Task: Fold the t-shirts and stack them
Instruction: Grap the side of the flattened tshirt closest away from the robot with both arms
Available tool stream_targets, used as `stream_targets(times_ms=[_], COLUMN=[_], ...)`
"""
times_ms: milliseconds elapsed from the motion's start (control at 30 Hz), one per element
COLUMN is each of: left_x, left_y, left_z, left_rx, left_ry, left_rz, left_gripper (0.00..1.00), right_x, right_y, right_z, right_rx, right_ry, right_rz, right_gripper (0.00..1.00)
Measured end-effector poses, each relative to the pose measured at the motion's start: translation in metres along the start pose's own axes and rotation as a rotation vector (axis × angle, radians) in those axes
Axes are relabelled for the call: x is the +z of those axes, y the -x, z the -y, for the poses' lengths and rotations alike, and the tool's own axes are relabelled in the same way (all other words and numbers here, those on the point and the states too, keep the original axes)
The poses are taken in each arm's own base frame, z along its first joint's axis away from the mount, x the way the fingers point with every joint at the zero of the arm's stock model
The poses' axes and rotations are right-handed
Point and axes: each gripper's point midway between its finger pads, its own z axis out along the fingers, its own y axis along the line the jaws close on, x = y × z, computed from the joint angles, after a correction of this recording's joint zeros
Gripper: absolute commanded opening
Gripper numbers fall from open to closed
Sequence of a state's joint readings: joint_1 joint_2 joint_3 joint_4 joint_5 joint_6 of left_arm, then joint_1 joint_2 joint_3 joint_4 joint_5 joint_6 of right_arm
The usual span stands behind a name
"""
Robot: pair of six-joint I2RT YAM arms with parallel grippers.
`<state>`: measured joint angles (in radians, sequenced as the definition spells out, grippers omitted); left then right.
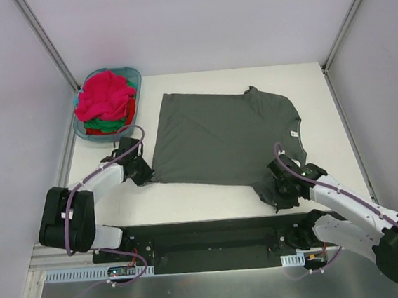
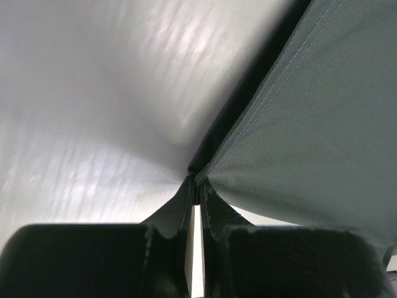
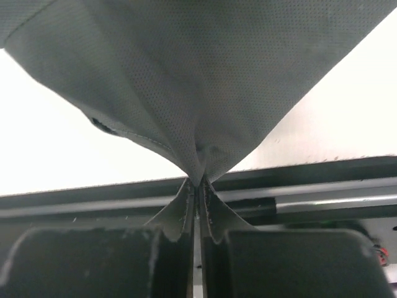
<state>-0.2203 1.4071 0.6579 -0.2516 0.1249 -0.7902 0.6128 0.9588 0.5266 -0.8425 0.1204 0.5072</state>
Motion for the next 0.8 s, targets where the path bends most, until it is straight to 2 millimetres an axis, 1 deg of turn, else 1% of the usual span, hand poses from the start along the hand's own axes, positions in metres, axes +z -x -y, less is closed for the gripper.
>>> stream_targets(times_ms=[133, 300, 367, 467, 633, 700, 800], left_x=[-0.011, -0.027, -0.032, -0.040, -0.047, -0.050, -0.056], left_y=[-0.013, -0.032, -0.038, -0.041, -0.041, -0.038, -0.028], left_z=[-0.017, -0.036, -0.040, -0.042, -0.036, -0.031, -0.019], left_rx=[-0.005, -0.015, -0.021, -0.027, -0.027, -0.027, -0.025], left_ry=[0.020, 0.023, 0.016, -0.002, -0.036, -0.043, -0.058], left_rz=[0.004, 0.013, 0.016, 0.029, 0.034, 0.036, 0.050], left_gripper=[0.00, 0.00, 0.00, 0.00, 0.00, 0.00, 0.00], right_x=[-0.012, -0.028, -0.036, -0.045, -0.053, -0.058, -0.067], right_y=[-0.014, -0.029, -0.033, -0.035, -0.029, -0.020, 0.000], right_z=[-0.009, -0.006, -0.004, -0.003, -0.004, -0.005, -0.007], right_rx=[0.018, 0.051, 0.059, 0.060, 0.039, 0.027, 0.019], right_ry=[0.092, 0.139, 0.158, 0.192, 0.195, 0.174, 0.139], right_rz=[-0.046, -0.067, -0.064, -0.049, -0.028, -0.008, 0.041], right_gripper=[0.00, 0.00, 0.00, 0.00, 0.00, 0.00, 0.00])
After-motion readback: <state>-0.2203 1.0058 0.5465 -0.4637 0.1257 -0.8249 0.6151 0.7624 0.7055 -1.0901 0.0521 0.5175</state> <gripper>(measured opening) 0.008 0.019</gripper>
